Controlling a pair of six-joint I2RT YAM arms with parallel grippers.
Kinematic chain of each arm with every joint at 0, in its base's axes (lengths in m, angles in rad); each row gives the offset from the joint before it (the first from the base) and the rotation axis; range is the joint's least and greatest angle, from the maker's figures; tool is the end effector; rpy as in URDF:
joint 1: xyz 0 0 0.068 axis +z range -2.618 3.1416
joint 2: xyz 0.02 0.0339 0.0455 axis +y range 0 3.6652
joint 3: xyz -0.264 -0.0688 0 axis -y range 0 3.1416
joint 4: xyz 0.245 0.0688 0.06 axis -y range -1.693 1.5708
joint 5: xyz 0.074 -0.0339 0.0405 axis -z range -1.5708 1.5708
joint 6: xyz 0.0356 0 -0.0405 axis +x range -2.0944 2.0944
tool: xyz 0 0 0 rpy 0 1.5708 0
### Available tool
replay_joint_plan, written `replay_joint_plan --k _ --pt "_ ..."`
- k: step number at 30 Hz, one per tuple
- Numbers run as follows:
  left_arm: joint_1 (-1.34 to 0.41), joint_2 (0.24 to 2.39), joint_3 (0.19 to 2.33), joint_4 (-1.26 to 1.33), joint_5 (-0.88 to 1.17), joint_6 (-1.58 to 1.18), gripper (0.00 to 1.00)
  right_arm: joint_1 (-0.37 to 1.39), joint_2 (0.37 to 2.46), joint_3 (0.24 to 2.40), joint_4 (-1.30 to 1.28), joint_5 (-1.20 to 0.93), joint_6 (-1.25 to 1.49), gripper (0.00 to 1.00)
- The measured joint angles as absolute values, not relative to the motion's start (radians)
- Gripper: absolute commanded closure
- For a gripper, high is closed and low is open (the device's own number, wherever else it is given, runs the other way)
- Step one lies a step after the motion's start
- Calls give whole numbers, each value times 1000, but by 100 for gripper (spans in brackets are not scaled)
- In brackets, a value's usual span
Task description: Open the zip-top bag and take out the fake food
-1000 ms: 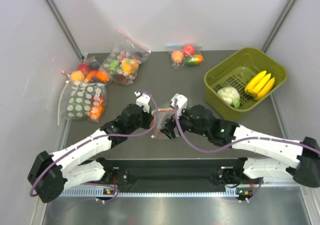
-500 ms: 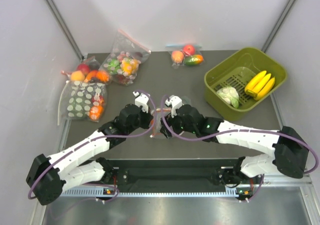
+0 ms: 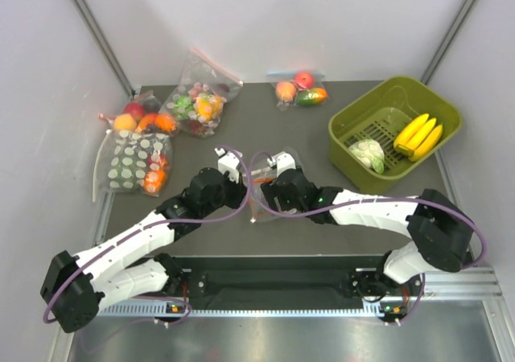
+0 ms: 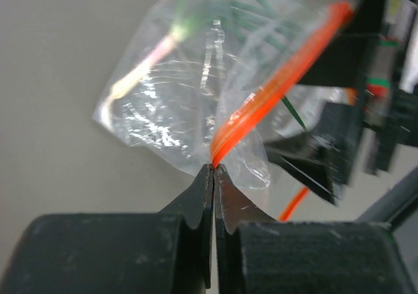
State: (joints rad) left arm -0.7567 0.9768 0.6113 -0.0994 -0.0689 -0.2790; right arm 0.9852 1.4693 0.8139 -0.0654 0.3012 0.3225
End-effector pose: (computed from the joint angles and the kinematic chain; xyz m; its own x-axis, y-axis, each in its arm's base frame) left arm 0.1619 -0.1495 0.2516 -0.4897 0.0845 -0.8678 0.5256 0.8227 -0.2165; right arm 0.1775 0.2485 0.2031 -0.5592 -0.2955 -0.7746 -0.5224 0.8511 0.0524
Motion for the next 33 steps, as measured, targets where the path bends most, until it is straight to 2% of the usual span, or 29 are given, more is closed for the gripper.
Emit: replay_joint_plan --k 7,15,18,19,24,26,33 --pt "-757 977 611 -96 36 -279 100 974 1554 813 92 413 327 18" --pt "-756 978 556 9 186 -319 100 952 1653 812 271 450 368 18" --pt "-768 978 550 36 214 -319 82 947 1676 812 308 445 388 18" --pt "-769 978 550 40 219 -315 66 945 1678 811 316 444 392 18" --pt "-774 935 546 33 181 -308 43 916 1676 777 368 435 414 18" --pt "-774 893 542 30 133 -308 38 899 1676 756 376 424 421 18" --pt "-774 808 523 26 -123 -329 36 877 1676 726 391 384 424 18"
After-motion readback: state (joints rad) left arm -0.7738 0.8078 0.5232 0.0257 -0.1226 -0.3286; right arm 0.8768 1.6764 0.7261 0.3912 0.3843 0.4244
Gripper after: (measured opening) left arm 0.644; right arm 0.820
